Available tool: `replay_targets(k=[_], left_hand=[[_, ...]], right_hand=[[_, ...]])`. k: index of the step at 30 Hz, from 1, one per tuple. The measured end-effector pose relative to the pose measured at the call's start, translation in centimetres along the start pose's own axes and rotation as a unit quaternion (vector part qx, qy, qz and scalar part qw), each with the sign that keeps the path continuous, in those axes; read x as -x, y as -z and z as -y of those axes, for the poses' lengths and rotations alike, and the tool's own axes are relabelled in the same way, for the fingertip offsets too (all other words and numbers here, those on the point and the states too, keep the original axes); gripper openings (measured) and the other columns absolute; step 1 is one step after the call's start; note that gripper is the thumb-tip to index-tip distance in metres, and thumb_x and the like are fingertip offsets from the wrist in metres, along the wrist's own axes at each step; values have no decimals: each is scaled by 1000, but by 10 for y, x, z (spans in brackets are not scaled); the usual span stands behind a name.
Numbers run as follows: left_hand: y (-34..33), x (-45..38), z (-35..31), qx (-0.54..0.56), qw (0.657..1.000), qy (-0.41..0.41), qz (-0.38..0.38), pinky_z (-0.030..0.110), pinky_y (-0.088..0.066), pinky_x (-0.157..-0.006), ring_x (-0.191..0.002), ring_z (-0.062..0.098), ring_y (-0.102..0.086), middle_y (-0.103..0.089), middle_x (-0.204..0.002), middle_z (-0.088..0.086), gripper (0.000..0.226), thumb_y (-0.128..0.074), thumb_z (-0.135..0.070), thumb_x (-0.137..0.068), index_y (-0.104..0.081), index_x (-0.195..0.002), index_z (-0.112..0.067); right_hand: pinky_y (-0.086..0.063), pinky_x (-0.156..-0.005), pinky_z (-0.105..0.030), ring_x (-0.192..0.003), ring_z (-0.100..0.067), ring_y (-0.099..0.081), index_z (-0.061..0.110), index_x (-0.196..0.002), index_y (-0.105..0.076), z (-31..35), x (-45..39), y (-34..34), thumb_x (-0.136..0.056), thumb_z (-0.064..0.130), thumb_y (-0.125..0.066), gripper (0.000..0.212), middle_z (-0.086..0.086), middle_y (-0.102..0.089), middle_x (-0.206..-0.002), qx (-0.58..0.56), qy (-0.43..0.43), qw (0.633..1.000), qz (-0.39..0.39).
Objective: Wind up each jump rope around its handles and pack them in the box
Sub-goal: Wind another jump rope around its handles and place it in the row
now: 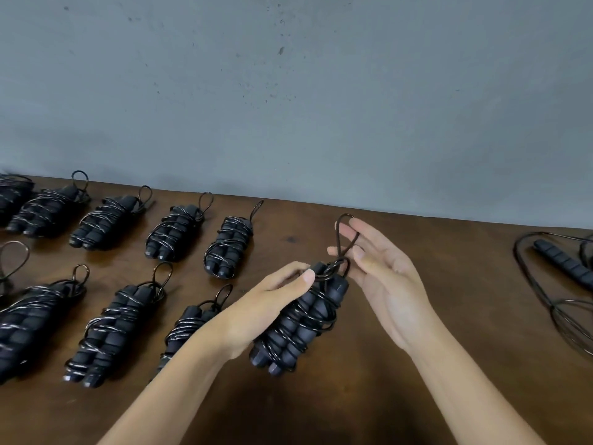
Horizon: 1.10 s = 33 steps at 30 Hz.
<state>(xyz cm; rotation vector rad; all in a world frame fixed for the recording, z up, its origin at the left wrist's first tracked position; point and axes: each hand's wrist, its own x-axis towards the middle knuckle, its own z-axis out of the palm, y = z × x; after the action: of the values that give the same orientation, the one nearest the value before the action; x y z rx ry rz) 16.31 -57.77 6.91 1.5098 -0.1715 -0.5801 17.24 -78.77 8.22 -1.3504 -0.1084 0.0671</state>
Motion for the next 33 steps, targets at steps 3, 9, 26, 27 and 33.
replay_targets(k=[3,9,26,27,33], left_hand=[[6,-3,7,132,989,44,39,50,-50,-99,-109,36,-66,-65,-134,24,44,-61,-42,-96,-61,-136,-24],[15,-14,17,209,973,48,85,64,-52,-100,-121,40,-65,-64,-142,8,58,-64,-28,-91,-54,-146,-46],[25,-162,45,-443,814,56,-372,42,-51,-92,-121,30,-46,-38,-135,8,69,-79,-54,-85,-42,-138,-29],[22,-164,48,-466,803,58,-367,41,-50,-92,-122,29,-45,-38,-136,8,69,-78,-55,-86,-41,-139,-29],[12,-169,48,-540,771,77,-329,42,-46,-101,-133,33,-40,-28,-152,12,79,-60,-64,-96,-25,-155,-26]], right_hand=[[-47,-111,-45,-121,-28,-65,17,-145,-50,-5,-11,-1,-102,4,-54,45,1,-61,-142,7,-31,999,-1],[-41,-116,-46,-128,-17,-60,18,-140,-56,-12,-40,1,-106,26,-51,36,2,-63,-140,61,-76,995,12],[-59,-91,-36,-102,-16,-72,21,-125,-66,-35,-40,31,-106,17,-51,24,5,-76,-111,143,-100,979,-101],[-59,-90,-35,-101,-15,-72,22,-124,-66,-36,-40,32,-106,17,-51,24,6,-76,-111,150,-101,978,-104],[-60,-86,-31,-100,-16,-73,24,-123,-66,-40,-36,41,-106,19,-53,23,7,-76,-109,165,-110,973,-116]])
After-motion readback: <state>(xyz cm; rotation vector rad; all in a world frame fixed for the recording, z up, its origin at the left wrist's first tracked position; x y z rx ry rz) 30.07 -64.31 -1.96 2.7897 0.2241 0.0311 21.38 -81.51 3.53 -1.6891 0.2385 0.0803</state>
